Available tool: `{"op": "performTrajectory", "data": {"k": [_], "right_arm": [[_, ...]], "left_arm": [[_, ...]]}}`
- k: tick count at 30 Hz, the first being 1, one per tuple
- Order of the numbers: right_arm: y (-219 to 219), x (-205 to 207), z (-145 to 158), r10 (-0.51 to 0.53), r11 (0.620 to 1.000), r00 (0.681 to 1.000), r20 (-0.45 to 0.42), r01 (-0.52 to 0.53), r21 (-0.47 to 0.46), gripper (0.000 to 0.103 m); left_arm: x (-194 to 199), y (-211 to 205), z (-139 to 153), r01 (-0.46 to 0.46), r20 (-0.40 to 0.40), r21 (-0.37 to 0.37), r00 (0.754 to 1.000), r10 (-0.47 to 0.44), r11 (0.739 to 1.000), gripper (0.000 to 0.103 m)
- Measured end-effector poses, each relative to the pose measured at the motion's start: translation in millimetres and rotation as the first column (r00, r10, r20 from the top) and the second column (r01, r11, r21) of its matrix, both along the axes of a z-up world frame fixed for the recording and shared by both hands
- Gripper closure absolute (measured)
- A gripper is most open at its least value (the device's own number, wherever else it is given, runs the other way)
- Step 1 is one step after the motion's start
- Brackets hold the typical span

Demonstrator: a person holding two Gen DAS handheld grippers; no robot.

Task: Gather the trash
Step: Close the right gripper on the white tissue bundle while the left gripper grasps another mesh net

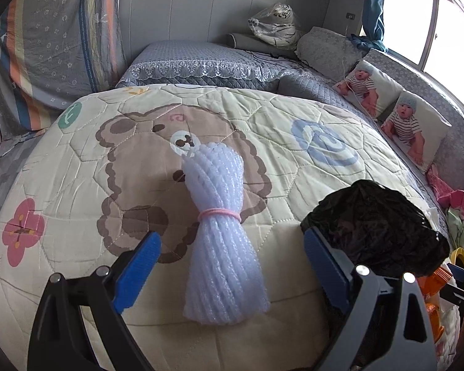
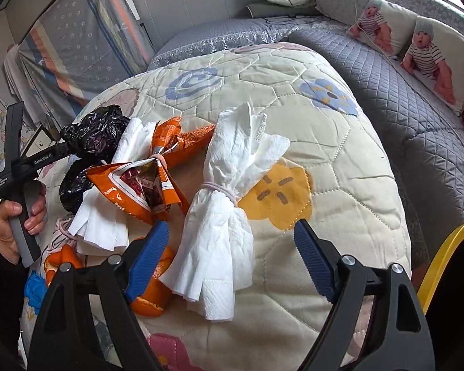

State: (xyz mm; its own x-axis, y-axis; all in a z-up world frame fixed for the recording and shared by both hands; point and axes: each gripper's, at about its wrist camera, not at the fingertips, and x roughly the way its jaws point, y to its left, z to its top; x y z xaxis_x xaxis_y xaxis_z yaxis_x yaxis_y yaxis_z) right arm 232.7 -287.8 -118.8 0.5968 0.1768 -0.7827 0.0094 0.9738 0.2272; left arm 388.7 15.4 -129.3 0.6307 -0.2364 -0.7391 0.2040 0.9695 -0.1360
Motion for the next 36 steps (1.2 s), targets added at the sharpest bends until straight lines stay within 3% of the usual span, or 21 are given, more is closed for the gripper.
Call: {"op": "performTrajectory", "data": {"k": [7,12,20,25,28,31,36], "right_arm": [[6.9,8.9,-4.7,0.008,1.000,1.000,-0.007,-0.008,-0.023,0.024],[7.0,11.3,-7.6,0.010,0.999,1.000,-0.011,-0.010,-0.033,0.025],[4.7,14.5,-10.1,0.002,0.999,1.000,-0.016,-0.003,-0.043,0.033],[10.8,12.5,-8.7,0.016,0.996,1.000,-0.007,-0.016,-0.090,0.046],[13.0,12.2,-10.2,0.025,0.995,1.000,-0.011,-0.026,-0.097,0.053],[16.5,11.0,-9.8,0.046,0.994,0.999,-0.008,-0.047,-0.102,0.068],[23.2,6.1,-2.9,0.071,0.992,0.997,0.004,-0.070,-0.103,0.077]], "left_arm": [[15.5,5.9,-15.3,-0.024,-0.057,-0.009,0.998,0.023,1.000,0.014],[19.6,3.2,-19.2,-0.021,-0.067,0.008,0.997,0.021,1.000,0.020],[28.8,-1.7,-20.2,-0.016,-0.075,0.020,0.997,0.017,1.000,0.045],[29.1,-3.1,-19.8,-0.022,-0.073,0.022,0.997,0.024,1.000,0.065],[27.6,-2.8,-19.5,-0.028,-0.070,0.022,0.997,0.029,0.999,0.071],[26.0,-0.7,-17.8,-0.030,-0.070,0.007,0.997,0.031,1.000,0.073],[18.4,5.2,-5.5,-0.036,-0.049,-0.022,0.998,0.035,0.999,0.073]]}}
